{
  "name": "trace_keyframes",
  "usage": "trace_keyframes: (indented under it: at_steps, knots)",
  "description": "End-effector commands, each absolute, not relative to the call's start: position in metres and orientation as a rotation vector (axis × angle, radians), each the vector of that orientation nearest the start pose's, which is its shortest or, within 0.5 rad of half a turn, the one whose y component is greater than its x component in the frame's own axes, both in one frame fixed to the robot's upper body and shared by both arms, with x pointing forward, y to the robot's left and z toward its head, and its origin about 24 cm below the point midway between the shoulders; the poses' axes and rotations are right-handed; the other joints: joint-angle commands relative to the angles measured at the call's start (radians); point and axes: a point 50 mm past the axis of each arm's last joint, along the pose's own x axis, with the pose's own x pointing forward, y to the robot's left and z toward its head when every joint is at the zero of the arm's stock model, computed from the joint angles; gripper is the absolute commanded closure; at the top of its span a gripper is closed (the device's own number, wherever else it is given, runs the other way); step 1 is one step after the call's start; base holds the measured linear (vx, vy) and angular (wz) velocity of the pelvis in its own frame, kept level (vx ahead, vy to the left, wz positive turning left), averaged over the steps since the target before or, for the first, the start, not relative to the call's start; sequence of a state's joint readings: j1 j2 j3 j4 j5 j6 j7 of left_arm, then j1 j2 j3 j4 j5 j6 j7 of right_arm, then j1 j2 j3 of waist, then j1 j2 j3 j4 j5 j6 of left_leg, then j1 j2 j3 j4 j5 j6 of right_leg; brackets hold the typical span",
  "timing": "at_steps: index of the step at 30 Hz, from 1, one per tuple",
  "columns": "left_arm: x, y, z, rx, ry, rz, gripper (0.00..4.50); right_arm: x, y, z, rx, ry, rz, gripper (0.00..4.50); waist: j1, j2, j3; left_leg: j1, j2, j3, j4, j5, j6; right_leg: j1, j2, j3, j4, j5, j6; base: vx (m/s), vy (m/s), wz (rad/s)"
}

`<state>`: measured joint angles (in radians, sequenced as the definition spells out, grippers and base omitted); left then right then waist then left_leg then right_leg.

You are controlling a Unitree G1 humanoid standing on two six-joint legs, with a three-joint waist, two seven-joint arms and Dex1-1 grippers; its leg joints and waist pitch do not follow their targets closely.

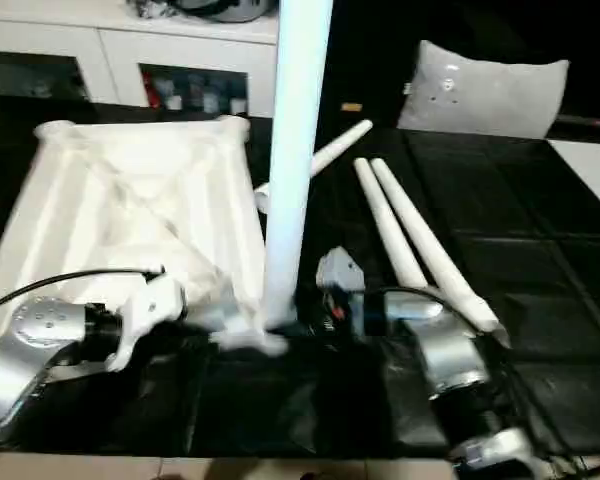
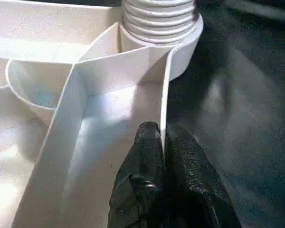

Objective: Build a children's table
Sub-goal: Rotate leg to tighten

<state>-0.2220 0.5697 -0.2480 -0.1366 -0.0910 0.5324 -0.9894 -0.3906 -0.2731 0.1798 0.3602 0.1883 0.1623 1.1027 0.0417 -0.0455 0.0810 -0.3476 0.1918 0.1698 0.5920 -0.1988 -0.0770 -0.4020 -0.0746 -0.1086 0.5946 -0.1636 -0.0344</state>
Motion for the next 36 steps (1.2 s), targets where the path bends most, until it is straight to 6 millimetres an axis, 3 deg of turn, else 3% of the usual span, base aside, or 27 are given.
trace_keyframes:
  at_steps: [1, 3, 5, 6, 10, 11, 13, 14, 16, 18, 25, 28, 36]
  knots:
    - [0.255, 0.136, 0.082, 0.325, 0.380, -1.074, 4.50, 0.278, -0.088, 0.033, 0.020, 0.320, 1.290, 1.88, 0.000, 0.009, -0.046, -0.003, 0.042, -0.022, -0.081, -0.276, 0.008, 0.047, -0.080, 0.060, -0.095, -0.532, -0.116, 0.000, 0.000, 0.00]
    - [0.255, 0.125, 0.083, 0.291, 0.361, -0.997, 4.50, 0.279, -0.073, 0.029, 0.060, 0.327, 1.215, 1.88, -0.011, 0.009, -0.047, -0.007, 0.041, -0.023, -0.079, -0.279, 0.011, 0.048, -0.080, 0.059, -0.097, -0.542, -0.103, 0.000, 0.000, 0.00]
    - [0.256, 0.105, 0.085, 0.243, 0.332, -0.909, 4.50, 0.286, -0.051, 0.029, 0.167, 0.334, 1.087, 1.88, -0.028, 0.006, -0.045, -0.003, 0.036, -0.024, -0.075, -0.293, 0.012, 0.039, -0.079, 0.055, -0.109, -0.600, -0.083, 0.000, 0.000, 0.00]
    - [0.256, 0.105, 0.085, 0.243, 0.332, -0.909, 4.50, 0.286, -0.051, 0.029, 0.167, 0.334, 1.087, 1.88, -0.034, 0.005, -0.044, -0.006, 0.035, -0.025, -0.076, -0.294, 0.012, 0.040, -0.078, 0.054, -0.111, -0.608, -0.076, 0.000, 0.000, 0.00]
    - [0.265, 0.084, 0.092, 0.203, 0.286, -0.773, 4.50, 0.292, -0.030, 0.033, 0.210, 0.336, 0.976, 1.88, -0.040, 0.000, -0.049, -0.003, 0.035, -0.025, -0.073, -0.290, 0.026, 0.036, -0.078, 0.051, -0.114, -0.589, -0.070, 0.000, 0.000, 0.00]
    - [0.267, 0.079, 0.093, 0.209, 0.277, -0.749, 4.50, 0.292, -0.026, 0.032, 0.198, 0.329, 0.959, 1.88, -0.039, 0.003, -0.050, -0.005, 0.035, -0.024, -0.075, -0.278, 0.029, 0.036, -0.076, 0.052, -0.111, -0.567, -0.071, 0.000, 0.000, 0.00]
    - [0.267, 0.076, 0.093, 0.226, 0.281, -0.747, 4.50, 0.293, -0.026, 0.030, 0.192, 0.321, 0.939, 1.40, -0.034, 0.004, -0.053, -0.005, 0.036, -0.022, -0.074, -0.261, 0.037, 0.036, -0.076, 0.056, -0.107, -0.524, -0.075, 0.000, 0.000, 0.00]
    - [0.267, 0.076, 0.092, 0.243, 0.290, -0.752, 4.50, 0.294, -0.029, 0.028, 0.199, 0.322, 0.905, 1.30, -0.028, 0.004, -0.057, -0.006, 0.039, -0.020, -0.075, -0.229, 0.045, 0.037, -0.075, 0.059, -0.098, -0.458, -0.091, 0.000, 0.000, 0.00]
    - [0.268, 0.077, 0.092, 0.252, 0.298, -0.750, 4.50, 0.295, -0.031, 0.028, 0.199, 0.317, 0.887, 1.22, -0.028, 0.004, -0.058, -0.011, 0.039, -0.019, -0.076, -0.210, 0.048, 0.042, -0.074, 0.060, -0.093, -0.416, -0.103, 0.000, 0.000, 0.00]
    - [0.268, 0.081, 0.091, 0.265, 0.308, -0.751, 4.50, 0.296, -0.035, 0.028, 0.201, 0.314, 0.870, 0.88, -0.025, 0.006, -0.060, -0.011, 0.039, -0.016, -0.076, -0.184, 0.052, 0.046, -0.073, 0.062, -0.086, -0.355, -0.126, 0.000, 0.000, 0.00]
    - [0.268, 0.095, 0.086, 0.312, 0.334, -0.778, 4.50, 0.298, -0.065, 0.034, 0.152, 0.230, 0.889, 0.31, -0.020, 0.011, -0.058, -0.007, 0.040, -0.017, -0.077, -0.222, 0.044, 0.046, -0.075, 0.061, -0.092, -0.397, -0.119, 0.000, 0.000, 0.00]
    - [0.266, 0.102, 0.083, 0.342, 0.340, -0.851, 4.50, 0.299, -0.087, 0.042, 0.108, 0.164, 0.921, 0.06, -0.009, 0.012, -0.058, -0.009, 0.042, -0.016, -0.078, -0.194, 0.057, 0.048, -0.074, 0.063, -0.088, -0.350, -0.131, 0.000, 0.000, 0.00]
    - [0.253, 0.122, 0.076, 0.399, 0.411, -1.045, 4.50, 0.295, -0.129, 0.059, -0.057, 0.124, 1.116, 0.06, 0.007, 0.015, -0.056, -0.002, 0.044, -0.012, -0.075, -0.190, 0.074, 0.048, -0.073, 0.065, -0.080, -0.309, -0.166, 0.000, 0.000, 0.00]
